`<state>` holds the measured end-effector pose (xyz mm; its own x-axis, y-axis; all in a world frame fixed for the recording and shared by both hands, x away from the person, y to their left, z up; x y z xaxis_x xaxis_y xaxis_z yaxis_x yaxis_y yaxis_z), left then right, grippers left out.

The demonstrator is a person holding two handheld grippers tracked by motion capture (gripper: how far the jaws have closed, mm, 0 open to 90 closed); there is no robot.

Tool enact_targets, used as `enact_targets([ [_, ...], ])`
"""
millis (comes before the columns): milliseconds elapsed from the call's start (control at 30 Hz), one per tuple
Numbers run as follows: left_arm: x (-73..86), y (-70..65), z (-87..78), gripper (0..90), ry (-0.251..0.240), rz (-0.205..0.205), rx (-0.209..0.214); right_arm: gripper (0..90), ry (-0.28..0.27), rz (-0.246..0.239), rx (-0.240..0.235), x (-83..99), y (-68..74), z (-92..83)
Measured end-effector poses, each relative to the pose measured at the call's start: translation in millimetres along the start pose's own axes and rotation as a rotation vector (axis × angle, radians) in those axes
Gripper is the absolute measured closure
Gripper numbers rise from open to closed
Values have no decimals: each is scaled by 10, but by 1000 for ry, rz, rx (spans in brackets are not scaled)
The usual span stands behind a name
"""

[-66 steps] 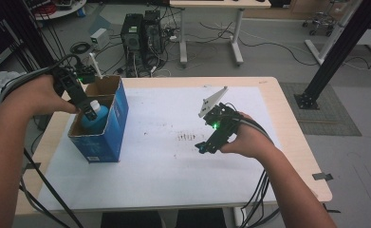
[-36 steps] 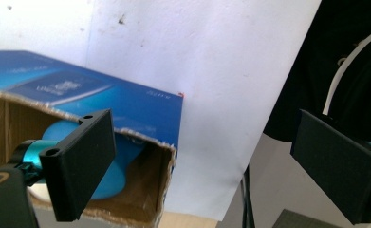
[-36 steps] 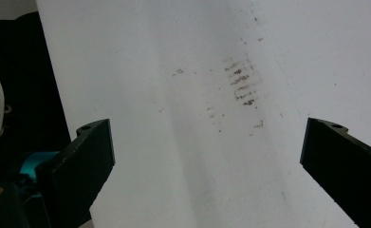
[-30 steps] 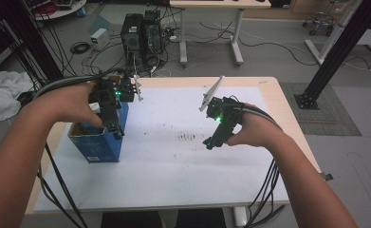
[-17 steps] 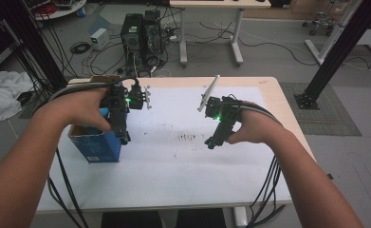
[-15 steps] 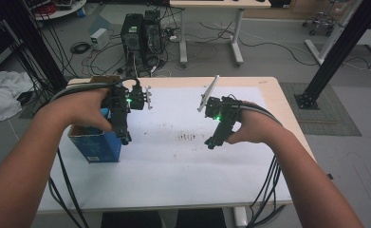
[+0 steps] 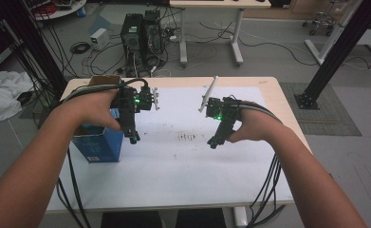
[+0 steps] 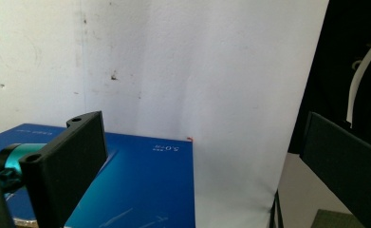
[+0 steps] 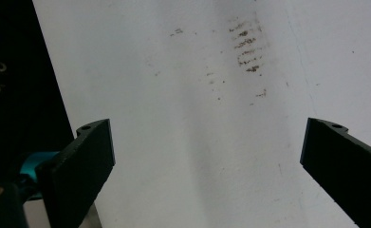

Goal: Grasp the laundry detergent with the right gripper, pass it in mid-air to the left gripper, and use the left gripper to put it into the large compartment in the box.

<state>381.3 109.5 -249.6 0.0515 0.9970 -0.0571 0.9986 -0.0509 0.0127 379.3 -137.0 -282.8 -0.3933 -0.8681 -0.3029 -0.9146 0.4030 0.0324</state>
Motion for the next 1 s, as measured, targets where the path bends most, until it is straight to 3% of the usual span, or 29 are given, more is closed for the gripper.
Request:
enact_targets([
  [333,51,3,-1,17,-11,-10,1,31,25,-12,4,5,-2,34],
  [1000,80,-2,16,17,-18,-11,11,30,18,-13,14,-2,30,33],
])
Point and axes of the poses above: each handheld gripper's, and its own axes: z roughly forward along the jaws, x roughly out of its underside, y roughly to its left, the point moved 1 cm from there along z, roughly forward along the jaws, and after that the axes turned 11 degrees about z, right-handed, at the moved point
